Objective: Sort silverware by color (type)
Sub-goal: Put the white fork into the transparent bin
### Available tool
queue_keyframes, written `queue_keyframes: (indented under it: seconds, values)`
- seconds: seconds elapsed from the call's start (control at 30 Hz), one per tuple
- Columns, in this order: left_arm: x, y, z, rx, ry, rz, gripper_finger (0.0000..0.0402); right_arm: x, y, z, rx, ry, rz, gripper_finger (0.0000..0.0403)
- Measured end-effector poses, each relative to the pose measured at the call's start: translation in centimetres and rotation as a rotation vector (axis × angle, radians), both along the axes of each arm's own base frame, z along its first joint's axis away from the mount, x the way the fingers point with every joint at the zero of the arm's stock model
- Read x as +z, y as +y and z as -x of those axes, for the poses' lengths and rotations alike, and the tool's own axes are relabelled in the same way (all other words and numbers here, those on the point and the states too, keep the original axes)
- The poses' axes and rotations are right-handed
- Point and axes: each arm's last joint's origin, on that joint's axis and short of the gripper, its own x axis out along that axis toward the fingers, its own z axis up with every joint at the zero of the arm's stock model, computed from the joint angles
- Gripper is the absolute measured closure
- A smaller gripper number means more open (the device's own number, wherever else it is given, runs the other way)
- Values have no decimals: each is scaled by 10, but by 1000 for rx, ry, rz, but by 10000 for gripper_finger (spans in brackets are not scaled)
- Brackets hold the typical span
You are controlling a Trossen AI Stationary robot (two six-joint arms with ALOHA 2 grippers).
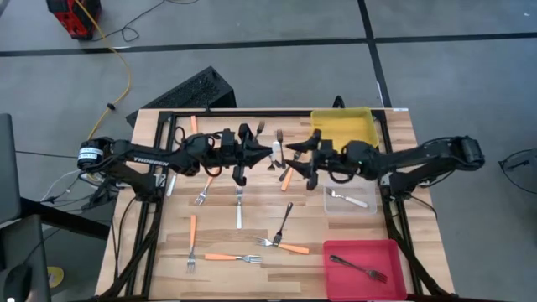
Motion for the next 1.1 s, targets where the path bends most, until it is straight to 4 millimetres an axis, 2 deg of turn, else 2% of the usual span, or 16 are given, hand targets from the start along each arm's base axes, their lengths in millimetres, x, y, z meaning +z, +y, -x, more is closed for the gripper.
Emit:
queue_keyframes:
  seconds: [0.3, 0.5, 0.63, 0.8, 1.1]
  values:
    - [0, -5, 0, -6, -2, -34, 401, 3, -4, -40, 158, 52, -7, 143]
    - [0, -7, -1, -13, 3, -32, 401, 3, -4, -49, 171, 56, -6, 151]
    - [-1, -7, -1, -16, 7, -31, 401, 2, -4, -49, 168, 64, -7, 204]
    - [-1, -7, -1, -14, 14, -29, 402, 5, -4, -46, 166, 71, 8, 343]
    - [-3, -7, -2, -2, 36, -30, 392, 6, 5, -44, 166, 83, 22, 346]
